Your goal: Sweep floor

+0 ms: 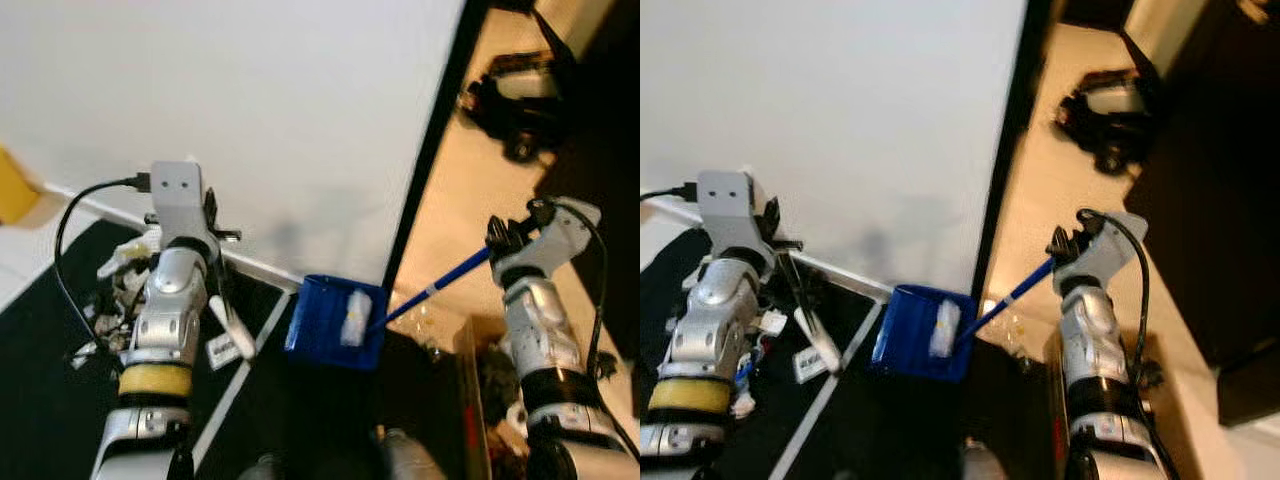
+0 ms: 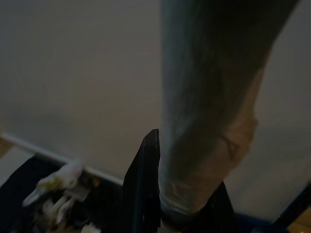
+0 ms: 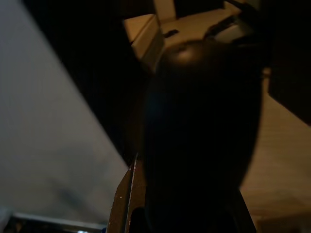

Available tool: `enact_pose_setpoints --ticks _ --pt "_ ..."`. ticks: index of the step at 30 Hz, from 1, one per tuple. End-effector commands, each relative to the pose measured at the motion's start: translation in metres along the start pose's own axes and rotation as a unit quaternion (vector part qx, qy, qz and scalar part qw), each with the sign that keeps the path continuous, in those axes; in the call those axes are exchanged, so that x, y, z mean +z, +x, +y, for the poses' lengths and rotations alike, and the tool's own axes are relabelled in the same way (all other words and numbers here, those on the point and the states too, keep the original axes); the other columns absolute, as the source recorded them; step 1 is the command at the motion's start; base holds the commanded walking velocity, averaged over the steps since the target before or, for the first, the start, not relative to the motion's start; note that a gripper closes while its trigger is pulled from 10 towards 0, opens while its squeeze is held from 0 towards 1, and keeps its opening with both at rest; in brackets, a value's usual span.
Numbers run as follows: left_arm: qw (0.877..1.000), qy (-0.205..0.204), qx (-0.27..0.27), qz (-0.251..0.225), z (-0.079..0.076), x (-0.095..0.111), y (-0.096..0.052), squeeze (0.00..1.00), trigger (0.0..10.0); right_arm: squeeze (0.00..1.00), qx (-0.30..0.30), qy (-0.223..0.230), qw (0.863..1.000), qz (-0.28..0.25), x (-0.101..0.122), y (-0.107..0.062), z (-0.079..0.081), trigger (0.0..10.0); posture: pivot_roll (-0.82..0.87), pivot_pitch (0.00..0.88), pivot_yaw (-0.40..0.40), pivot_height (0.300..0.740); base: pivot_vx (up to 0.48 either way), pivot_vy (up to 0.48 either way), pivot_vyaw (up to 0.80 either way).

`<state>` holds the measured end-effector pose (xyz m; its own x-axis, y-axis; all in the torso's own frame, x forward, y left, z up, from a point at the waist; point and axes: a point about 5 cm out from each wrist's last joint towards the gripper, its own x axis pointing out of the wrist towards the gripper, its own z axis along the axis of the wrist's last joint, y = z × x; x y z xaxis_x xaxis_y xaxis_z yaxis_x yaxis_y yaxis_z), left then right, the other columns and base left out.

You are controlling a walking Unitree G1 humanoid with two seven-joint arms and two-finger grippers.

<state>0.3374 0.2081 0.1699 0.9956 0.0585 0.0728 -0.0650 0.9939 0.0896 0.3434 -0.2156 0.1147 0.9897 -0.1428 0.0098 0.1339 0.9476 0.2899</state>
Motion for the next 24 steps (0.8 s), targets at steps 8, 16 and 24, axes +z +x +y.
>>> enact_pose_setpoints --ticks 8,16,24 --pt "1.000 0.004 -0.003 -0.013 -0.0027 0.0032 0.0006 0.00 10.0 0.00 0.003 0.004 1.000 -0.023 0.0089 0.0017 0.0001 10.0 0.11 0.098 0.010 0.740 0.000 0.000 -0.80" --pt "1.000 0.003 -0.006 -0.012 -0.0041 0.0026 0.0012 0.00 10.0 0.00 0.006 0.001 1.000 -0.020 0.0093 0.0021 -0.0005 10.0 0.10 0.096 0.008 0.740 0.000 0.000 -0.80" --pt "1.000 0.004 -0.008 -0.010 -0.0035 0.0026 0.0023 0.00 10.0 0.00 0.011 -0.010 1.000 -0.001 0.0038 0.0001 -0.0012 10.0 0.10 0.096 0.009 0.740 0.000 0.000 -0.79"
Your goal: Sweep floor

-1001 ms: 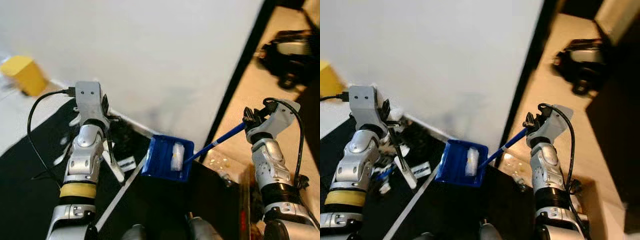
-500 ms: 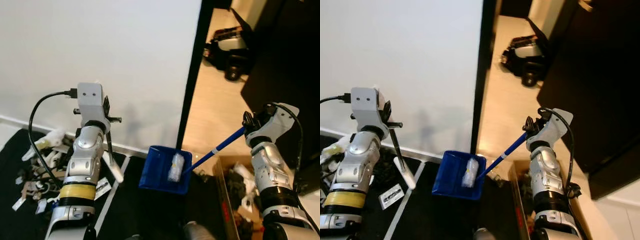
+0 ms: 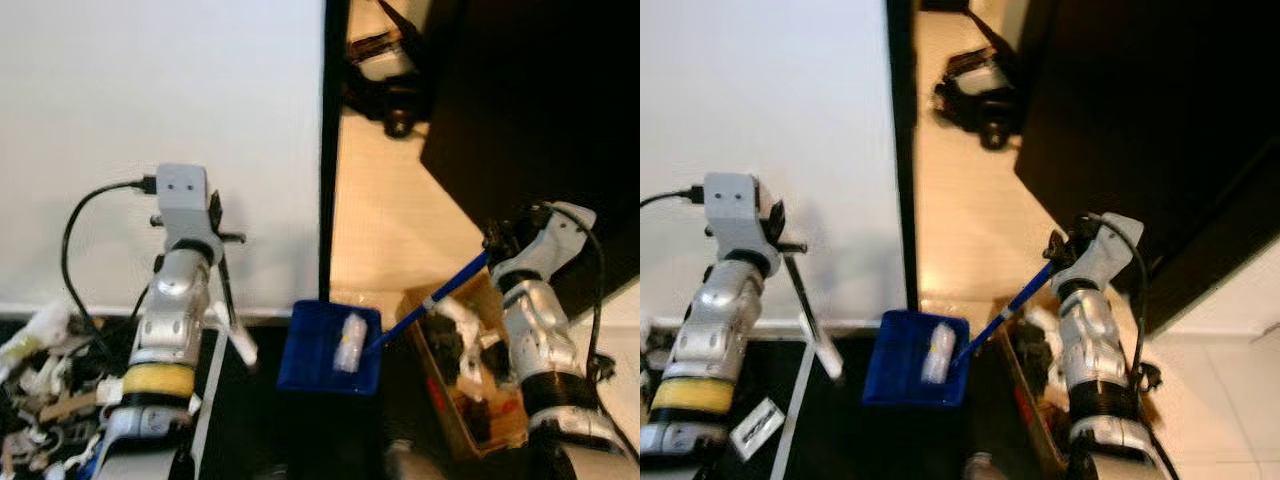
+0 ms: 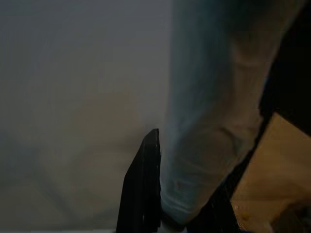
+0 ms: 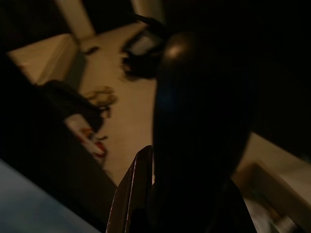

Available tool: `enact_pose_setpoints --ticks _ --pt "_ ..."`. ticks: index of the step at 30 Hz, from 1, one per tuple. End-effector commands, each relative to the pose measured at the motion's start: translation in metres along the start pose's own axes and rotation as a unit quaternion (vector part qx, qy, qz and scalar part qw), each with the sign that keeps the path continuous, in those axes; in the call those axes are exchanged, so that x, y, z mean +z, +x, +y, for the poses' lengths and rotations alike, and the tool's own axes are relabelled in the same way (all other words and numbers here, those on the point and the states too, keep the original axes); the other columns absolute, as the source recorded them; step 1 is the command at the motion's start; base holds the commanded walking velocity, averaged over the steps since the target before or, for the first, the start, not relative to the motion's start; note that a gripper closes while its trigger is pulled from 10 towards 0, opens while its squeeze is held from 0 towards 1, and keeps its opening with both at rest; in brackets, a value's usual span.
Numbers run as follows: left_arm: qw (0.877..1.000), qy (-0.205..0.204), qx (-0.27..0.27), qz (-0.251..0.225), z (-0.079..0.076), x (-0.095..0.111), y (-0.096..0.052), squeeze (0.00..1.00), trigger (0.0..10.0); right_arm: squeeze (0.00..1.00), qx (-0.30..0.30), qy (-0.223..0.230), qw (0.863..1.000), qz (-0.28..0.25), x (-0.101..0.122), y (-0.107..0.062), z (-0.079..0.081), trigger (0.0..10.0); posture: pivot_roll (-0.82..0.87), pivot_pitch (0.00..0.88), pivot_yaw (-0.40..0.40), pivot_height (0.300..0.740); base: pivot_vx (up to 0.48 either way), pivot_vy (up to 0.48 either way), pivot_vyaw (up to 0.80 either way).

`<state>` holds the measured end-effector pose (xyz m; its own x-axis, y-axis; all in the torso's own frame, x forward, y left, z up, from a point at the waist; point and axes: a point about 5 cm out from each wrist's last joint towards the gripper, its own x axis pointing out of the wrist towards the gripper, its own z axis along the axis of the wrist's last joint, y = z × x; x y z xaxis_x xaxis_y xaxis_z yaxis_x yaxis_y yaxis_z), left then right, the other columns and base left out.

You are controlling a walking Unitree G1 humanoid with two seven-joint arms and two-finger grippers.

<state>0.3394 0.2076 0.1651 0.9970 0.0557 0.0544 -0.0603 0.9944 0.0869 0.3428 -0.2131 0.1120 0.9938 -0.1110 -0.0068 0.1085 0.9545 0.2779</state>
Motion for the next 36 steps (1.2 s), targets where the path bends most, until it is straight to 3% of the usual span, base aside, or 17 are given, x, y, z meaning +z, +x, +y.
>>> enact_pose_setpoints --ticks 1,21,26,28,36 --pt "1.000 0.005 -0.006 -0.019 -0.002 0.007 0.001 0.00 10.0 0.00 -0.002 -0.004 1.000 -0.012 0.006 0.000 -0.003 10.0 0.10 0.097 0.010 0.740 0.000 0.000 -0.78" --pt "1.000 0.005 -0.004 -0.016 -0.002 0.007 0.002 0.00 10.0 0.00 0.002 -0.002 1.000 -0.015 0.008 0.000 -0.002 10.0 0.10 0.107 0.011 0.740 0.000 0.000 -0.77" --pt "1.000 0.005 -0.001 -0.015 -0.001 0.007 0.003 0.00 10.0 0.00 0.075 0.013 0.997 -0.022 0.014 0.000 0.017 10.0 0.10 0.111 0.014 0.740 0.000 0.000 0.00" --pt "1.000 0.005 -0.001 -0.015 -0.001 0.007 0.003 0.00 10.0 0.00 0.125 0.006 0.992 -0.037 0.025 -0.002 0.030 10.0 0.10 0.112 0.016 0.740 0.000 0.000 0.00" --pt "1.000 0.006 -0.004 -0.014 -0.002 0.008 0.004 0.00 10.0 0.00 0.114 0.002 0.989 -0.094 0.064 0.003 0.026 10.0 0.10 0.116 0.021 0.740 0.000 0.000 0.00"
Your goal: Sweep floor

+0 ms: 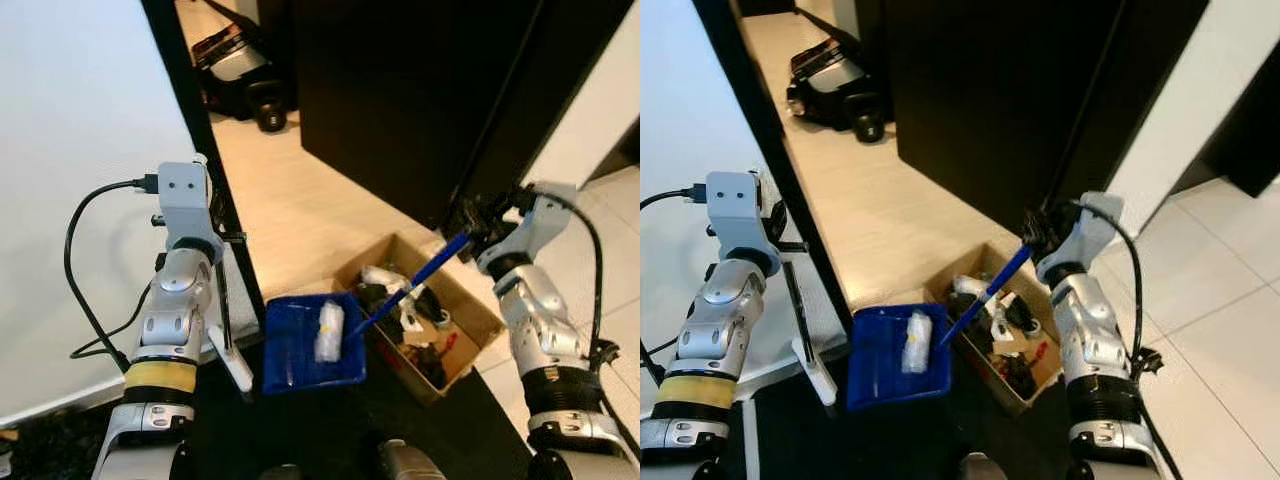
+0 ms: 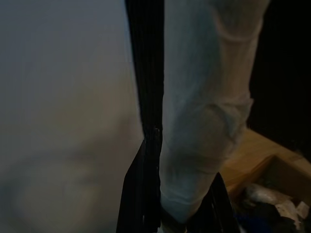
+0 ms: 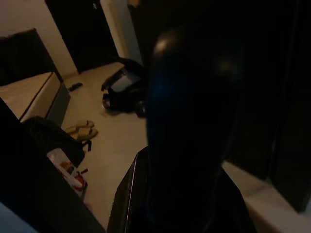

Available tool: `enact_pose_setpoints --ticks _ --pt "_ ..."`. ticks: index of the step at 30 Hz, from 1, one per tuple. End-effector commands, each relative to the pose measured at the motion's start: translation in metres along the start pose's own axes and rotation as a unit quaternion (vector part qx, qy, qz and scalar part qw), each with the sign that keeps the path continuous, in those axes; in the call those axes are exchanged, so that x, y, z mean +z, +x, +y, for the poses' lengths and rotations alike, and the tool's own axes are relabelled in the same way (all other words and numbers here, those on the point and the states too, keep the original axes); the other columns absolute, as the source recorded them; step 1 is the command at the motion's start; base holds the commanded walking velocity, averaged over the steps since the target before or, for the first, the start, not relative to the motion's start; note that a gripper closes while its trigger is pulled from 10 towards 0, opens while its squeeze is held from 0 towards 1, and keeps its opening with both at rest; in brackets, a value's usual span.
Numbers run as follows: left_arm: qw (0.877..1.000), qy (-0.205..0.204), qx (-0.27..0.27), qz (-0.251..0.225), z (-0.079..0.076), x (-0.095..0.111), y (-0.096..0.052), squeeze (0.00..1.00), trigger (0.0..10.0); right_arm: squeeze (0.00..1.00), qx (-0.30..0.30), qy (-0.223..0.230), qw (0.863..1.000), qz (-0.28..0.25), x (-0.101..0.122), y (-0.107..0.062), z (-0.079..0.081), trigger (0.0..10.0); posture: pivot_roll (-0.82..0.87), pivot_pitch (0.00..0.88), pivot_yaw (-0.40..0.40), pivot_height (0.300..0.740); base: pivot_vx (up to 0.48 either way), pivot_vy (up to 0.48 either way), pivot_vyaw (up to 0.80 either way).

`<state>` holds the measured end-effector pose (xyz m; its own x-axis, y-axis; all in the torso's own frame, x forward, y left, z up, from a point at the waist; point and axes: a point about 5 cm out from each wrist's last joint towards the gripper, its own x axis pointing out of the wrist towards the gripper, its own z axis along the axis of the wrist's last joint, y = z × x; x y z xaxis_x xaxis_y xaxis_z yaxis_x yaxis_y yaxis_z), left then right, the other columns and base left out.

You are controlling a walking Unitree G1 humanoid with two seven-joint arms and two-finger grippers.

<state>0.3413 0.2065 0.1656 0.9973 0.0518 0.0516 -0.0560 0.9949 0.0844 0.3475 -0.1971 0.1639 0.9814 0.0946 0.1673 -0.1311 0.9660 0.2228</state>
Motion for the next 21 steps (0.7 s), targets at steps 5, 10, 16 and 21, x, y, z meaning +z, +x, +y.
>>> enact_pose_setpoints --ticks 5,10,16,21 --pt "1.000 0.008 -0.006 -0.014 -0.002 0.007 0.002 0.00 10.0 0.00 -0.029 0.011 0.996 -0.079 0.046 0.005 -0.014 10.0 0.09 0.118 0.025 0.740 0.000 0.000 0.00" --pt "1.000 0.008 -0.008 -0.015 -0.003 0.008 0.003 0.00 10.0 0.00 -0.050 0.000 0.992 -0.114 0.073 0.006 -0.025 10.0 0.09 0.117 0.025 0.740 0.000 0.000 0.00" --pt "1.000 0.007 -0.009 -0.014 -0.003 0.007 0.004 0.00 10.0 0.00 -0.090 -0.009 0.988 -0.128 0.087 0.002 -0.043 10.0 0.09 0.117 0.026 0.740 0.000 0.000 -0.21" --pt "1.000 0.006 -0.012 -0.014 -0.004 0.007 0.004 0.00 10.0 0.00 -0.106 -0.008 0.986 -0.128 0.089 -0.002 -0.051 10.0 0.08 0.117 0.030 0.740 0.000 0.000 -0.75"
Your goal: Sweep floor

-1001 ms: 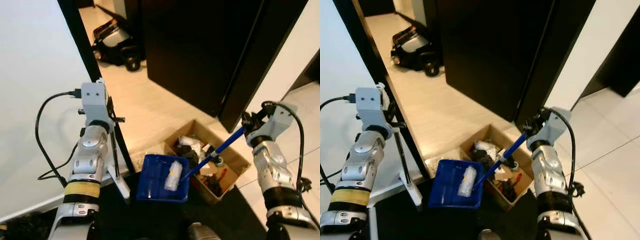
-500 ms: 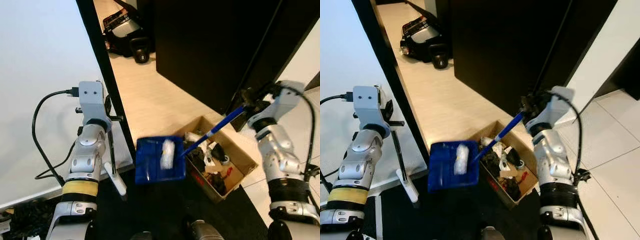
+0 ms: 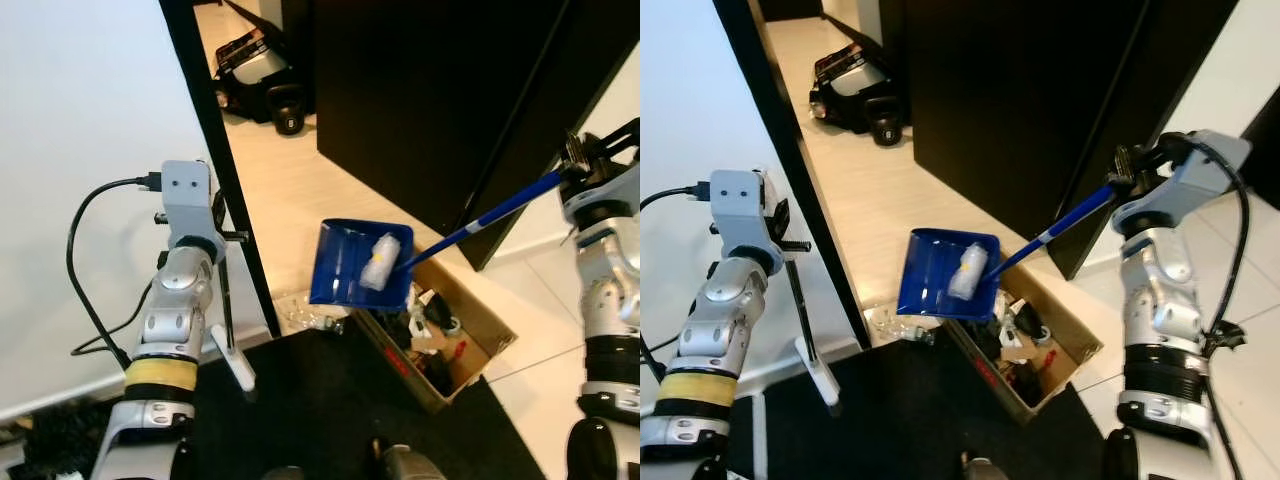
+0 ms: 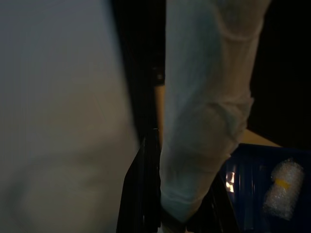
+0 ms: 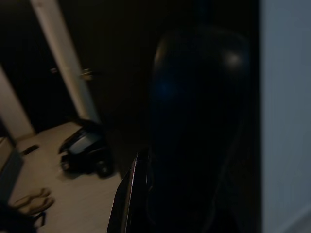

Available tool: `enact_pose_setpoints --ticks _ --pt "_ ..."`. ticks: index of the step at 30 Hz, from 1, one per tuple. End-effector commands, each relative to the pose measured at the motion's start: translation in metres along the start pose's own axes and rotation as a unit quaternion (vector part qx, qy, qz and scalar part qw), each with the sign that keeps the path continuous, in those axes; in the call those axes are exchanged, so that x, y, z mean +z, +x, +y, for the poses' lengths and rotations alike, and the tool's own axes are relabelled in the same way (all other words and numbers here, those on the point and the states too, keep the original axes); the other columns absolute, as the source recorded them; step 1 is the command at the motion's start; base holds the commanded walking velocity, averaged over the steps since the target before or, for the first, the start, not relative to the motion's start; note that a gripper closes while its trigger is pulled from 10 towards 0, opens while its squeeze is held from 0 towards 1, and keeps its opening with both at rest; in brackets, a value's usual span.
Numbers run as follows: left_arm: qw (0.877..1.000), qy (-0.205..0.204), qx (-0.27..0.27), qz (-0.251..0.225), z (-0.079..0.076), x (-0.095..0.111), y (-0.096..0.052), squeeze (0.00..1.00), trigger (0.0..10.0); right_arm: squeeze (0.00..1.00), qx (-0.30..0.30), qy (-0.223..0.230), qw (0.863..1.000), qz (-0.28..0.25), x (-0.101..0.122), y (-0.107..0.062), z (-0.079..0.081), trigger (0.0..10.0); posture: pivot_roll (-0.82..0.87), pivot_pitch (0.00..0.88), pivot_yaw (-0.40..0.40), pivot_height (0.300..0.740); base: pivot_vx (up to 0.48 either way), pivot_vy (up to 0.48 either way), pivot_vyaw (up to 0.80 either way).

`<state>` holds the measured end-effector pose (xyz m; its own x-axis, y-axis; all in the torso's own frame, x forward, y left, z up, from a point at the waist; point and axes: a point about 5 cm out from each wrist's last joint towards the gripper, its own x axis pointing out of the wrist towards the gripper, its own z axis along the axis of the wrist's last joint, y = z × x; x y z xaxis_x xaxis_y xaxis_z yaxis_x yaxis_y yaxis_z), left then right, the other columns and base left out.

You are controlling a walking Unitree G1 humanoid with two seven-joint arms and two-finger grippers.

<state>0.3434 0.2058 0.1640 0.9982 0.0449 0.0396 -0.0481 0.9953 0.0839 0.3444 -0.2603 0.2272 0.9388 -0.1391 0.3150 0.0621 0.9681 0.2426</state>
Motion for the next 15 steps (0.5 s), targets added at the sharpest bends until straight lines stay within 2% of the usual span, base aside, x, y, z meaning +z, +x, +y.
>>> enact_pose_setpoints --ticks 1,15 --pt "1.000 0.007 -0.008 -0.019 -0.0037 0.0085 0.0023 0.00 10.0 0.00 -0.013 0.007 1.000 -0.025 0.0124 0.0000 -0.0058 10.0 0.08 0.118 0.030 0.740 0.000 0.000 -0.80" --pt "1.000 0.006 -0.009 -0.018 -0.0041 0.0076 0.0024 0.00 10.0 0.00 -0.018 0.010 1.000 -0.015 0.0086 0.0001 -0.0073 10.0 0.09 0.118 0.028 0.740 0.000 0.000 -0.80"
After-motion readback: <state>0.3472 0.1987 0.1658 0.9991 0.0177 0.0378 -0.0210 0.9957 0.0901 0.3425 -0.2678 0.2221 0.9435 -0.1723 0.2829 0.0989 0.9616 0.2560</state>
